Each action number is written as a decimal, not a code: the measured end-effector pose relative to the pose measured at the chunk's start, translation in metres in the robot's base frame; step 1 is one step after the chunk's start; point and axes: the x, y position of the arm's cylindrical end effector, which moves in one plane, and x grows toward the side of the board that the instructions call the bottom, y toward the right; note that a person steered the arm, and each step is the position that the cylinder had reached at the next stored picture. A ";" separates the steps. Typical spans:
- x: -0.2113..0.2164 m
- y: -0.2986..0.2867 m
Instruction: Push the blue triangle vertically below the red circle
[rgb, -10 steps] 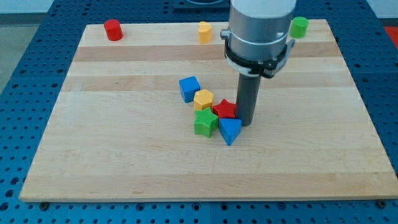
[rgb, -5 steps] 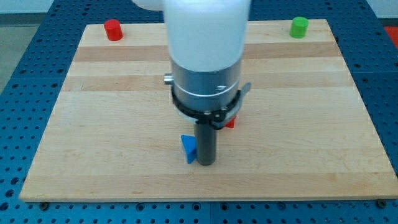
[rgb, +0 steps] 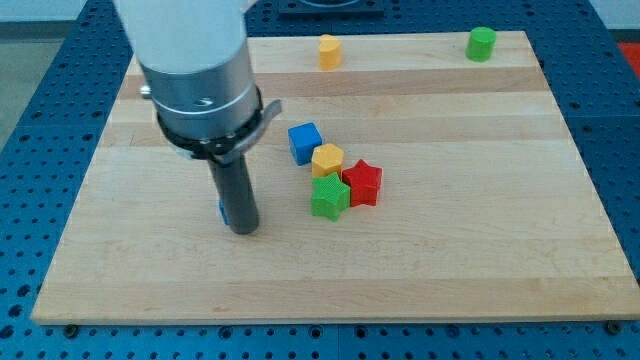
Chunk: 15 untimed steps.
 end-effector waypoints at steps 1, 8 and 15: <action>-0.012 -0.009; -0.120 -0.061; -0.099 -0.086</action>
